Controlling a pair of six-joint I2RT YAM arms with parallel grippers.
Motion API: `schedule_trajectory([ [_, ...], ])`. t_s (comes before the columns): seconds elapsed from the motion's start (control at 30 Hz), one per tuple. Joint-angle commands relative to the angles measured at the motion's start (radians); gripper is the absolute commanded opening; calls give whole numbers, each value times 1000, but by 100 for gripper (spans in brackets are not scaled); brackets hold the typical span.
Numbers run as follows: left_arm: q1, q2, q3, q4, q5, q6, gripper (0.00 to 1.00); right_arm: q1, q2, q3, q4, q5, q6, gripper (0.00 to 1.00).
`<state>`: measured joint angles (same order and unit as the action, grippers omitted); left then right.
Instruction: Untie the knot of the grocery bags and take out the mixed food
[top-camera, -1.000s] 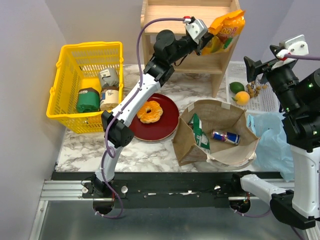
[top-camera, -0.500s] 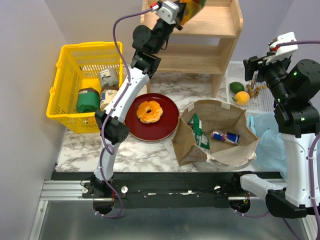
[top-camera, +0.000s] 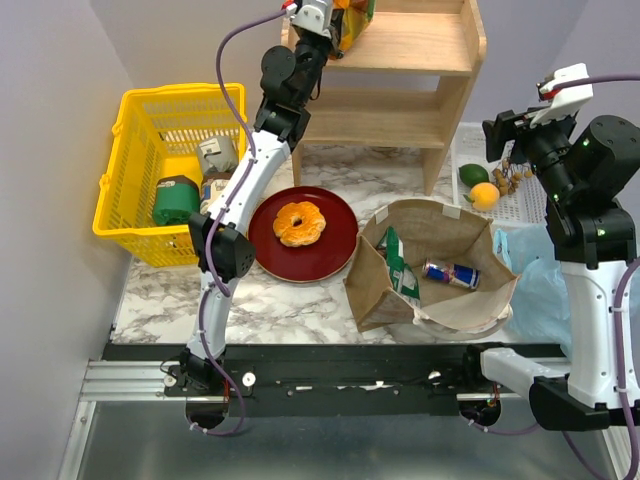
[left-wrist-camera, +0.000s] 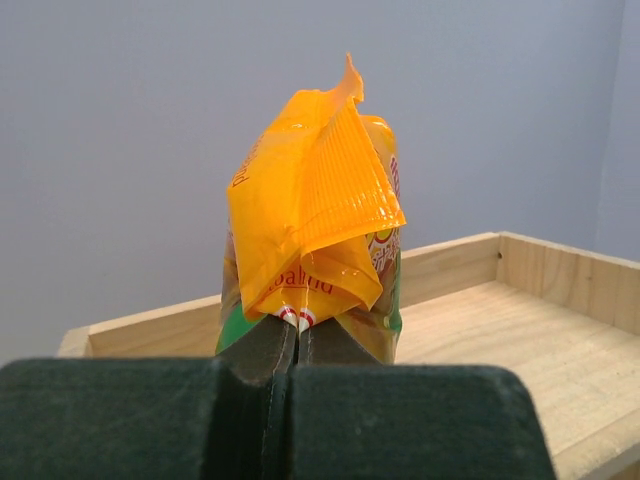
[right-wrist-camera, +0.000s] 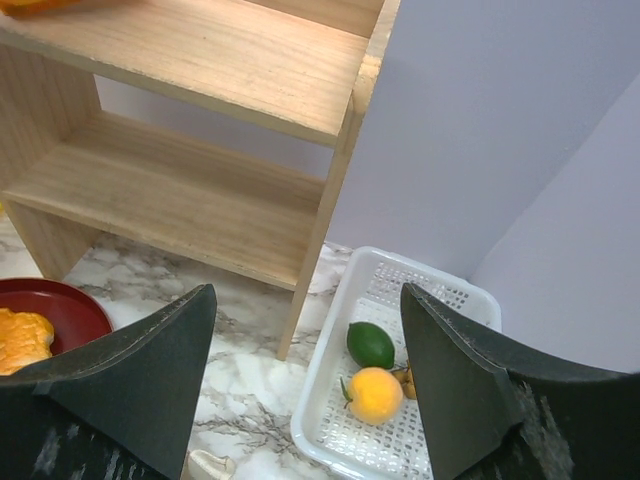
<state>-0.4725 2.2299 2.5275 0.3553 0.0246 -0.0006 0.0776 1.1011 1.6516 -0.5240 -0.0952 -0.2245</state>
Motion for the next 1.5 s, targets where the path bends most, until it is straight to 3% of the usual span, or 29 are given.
schedule_trajectory([
  [0.0, 0, -10, 17, 111, 89, 23, 0, -15, -9, -30, -7, -31, 34, 82],
  [0.07, 3, 13, 16, 134, 22, 53, 0, -15, -10, -35, -7, -43, 39, 82],
  [0.1, 14, 20, 19, 142, -7, 56, 7, -15, -9, -35, -8, -54, 39, 82],
  [0.13, 20, 39, 20, 149, -50, 77, 22, -15, -7, -35, -8, -57, 42, 82],
  [0.17, 24, 46, 22, 157, -64, 88, 51, -16, -7, -36, -8, -60, 47, 82],
  [0.23, 38, 47, 14, 168, -115, 108, 70, -16, -9, -39, -8, -69, 50, 82],
  [0.27, 43, 45, 10, 184, -126, 109, 87, -16, -9, -45, -10, -72, 53, 81],
  [0.33, 52, 34, 10, 204, -126, 116, 97, -16, -12, -52, -10, -77, 54, 81],
  [0.47, 54, 2, 13, 266, -91, 139, 99, -18, -6, -59, -10, -90, 73, 82],
  [0.77, 52, -196, -67, 245, -112, 117, 99, -25, -46, -139, 12, -107, 93, 82],
  [0.93, 52, -355, -264, 88, -40, 61, 91, -32, -76, -180, 28, -115, 97, 82],
  [1.03, 52, -442, -395, -71, 169, 7, 67, -35, -84, -196, 36, -110, 97, 82],
  [1.07, 52, -458, -420, -138, 333, 8, 38, -35, -87, -206, 38, -110, 97, 81],
  [1.13, 46, -476, -464, -192, 423, -34, 3, -36, -95, -222, 45, -107, 99, 78],
  [1.27, 20, -417, -389, -361, 556, -104, 0, -48, -122, -276, 65, -121, 129, 63],
  [1.37, 9, -279, -155, -539, 586, -107, 0, -67, -130, -303, 71, -149, 154, 63],
  [1.47, 5, -220, -101, -546, 528, -96, 0, -73, -136, -312, 71, -152, 154, 64],
])
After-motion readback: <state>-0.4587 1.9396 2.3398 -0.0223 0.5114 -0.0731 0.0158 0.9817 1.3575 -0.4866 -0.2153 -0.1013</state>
